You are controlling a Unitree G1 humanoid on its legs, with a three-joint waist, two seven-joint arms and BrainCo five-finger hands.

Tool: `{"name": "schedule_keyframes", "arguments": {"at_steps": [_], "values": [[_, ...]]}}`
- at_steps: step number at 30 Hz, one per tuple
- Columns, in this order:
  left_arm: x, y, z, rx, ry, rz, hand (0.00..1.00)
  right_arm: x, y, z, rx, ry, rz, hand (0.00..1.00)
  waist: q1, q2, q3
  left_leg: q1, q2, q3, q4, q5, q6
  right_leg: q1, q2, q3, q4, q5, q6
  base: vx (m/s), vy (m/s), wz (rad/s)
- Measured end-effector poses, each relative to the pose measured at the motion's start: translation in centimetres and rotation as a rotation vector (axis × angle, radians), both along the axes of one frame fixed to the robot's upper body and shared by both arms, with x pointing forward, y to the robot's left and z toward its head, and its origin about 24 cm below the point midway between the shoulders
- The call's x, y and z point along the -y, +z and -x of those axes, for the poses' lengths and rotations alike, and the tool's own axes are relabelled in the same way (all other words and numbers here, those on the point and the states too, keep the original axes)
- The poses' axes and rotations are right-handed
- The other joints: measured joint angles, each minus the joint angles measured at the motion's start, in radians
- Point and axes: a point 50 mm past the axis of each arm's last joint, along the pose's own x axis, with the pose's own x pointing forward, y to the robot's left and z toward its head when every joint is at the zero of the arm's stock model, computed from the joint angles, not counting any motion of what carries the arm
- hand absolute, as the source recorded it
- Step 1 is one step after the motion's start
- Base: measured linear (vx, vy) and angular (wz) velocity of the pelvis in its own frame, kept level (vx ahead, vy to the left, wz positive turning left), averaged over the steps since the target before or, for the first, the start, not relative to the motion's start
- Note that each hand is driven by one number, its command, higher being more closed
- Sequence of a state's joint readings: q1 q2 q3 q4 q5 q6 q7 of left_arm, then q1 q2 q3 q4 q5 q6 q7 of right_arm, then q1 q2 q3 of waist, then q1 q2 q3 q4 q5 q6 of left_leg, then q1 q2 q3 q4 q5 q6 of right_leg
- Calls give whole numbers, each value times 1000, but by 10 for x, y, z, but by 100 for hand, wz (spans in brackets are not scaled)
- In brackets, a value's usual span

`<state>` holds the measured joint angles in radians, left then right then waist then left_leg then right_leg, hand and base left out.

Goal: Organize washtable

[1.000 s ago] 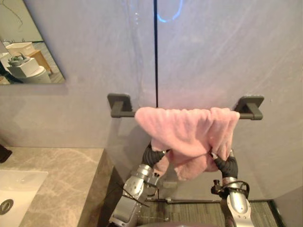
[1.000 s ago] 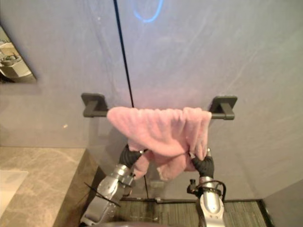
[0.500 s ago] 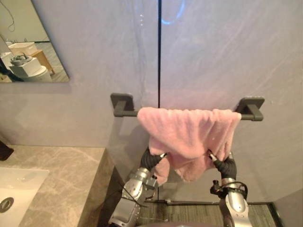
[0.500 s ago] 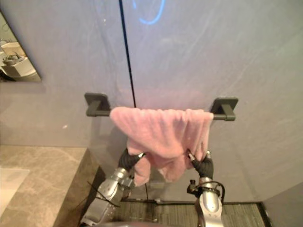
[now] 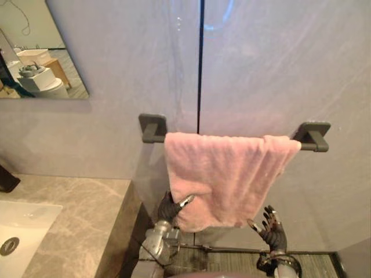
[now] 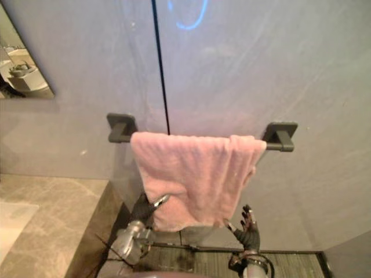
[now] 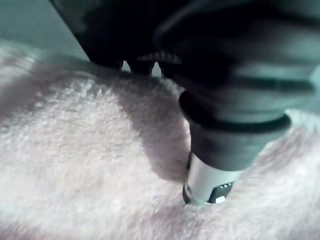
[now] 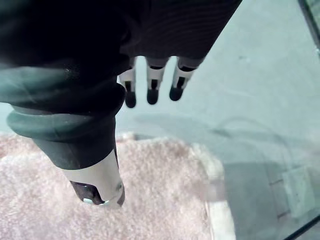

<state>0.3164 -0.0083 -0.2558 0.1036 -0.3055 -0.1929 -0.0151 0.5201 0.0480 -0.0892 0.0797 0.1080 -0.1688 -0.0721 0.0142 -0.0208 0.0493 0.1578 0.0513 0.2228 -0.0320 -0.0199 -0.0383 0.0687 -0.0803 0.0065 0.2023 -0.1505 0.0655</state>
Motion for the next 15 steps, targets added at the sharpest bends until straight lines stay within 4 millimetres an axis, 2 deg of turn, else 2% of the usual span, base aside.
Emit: {"name": "schedule_keyframes", "arguments": {"at_steps": [3,7,9,10,11,12,14,15], "values": [[-19,8,13,11,95,-1,0,15,17,12,39,-95,51,0,0,-5,3,1,0,3,22,-26,-1,3,-2,-2,12,-15,-1,0,-7,-2],[-52,30,20,89,254,-20,0,52,50,27,118,-250,198,0,0,-1,-3,-4,1,10,62,-58,-1,5,-7,0,24,-37,6,10,-3,-2],[-72,51,22,173,350,-47,0,75,81,31,207,-357,314,0,-1,1,-3,-6,4,14,86,-74,-3,14,-8,1,27,-39,2,52,5,-5],[-76,58,22,198,370,-55,0,79,90,32,237,-379,343,0,-1,1,-3,-6,4,15,92,-77,-5,14,-8,2,29,-40,1,64,4,-6],[-85,73,22,272,411,-75,0,86,112,31,326,-426,410,0,-1,-1,-5,-7,7,19,113,-87,-1,14,-9,5,38,-47,4,50,2,-7],[-88,80,23,303,432,-84,0,87,121,30,363,-436,431,0,-1,-1,-5,-8,8,21,120,-93,-2,15,-9,7,40,-50,5,39,1,-9],[-93,108,24,429,473,-94,0,83,152,25,514,-457,491,0,-1,0,-21,-20,13,25,146,-111,-2,15,-8,10,40,-51,4,59,5,-7],[-93,116,25,471,476,-92,0,81,161,22,564,-455,503,0,-1,0,-25,-25,14,26,153,-115,-1,16,-8,11,41,-51,4,86,15,-5]]}}
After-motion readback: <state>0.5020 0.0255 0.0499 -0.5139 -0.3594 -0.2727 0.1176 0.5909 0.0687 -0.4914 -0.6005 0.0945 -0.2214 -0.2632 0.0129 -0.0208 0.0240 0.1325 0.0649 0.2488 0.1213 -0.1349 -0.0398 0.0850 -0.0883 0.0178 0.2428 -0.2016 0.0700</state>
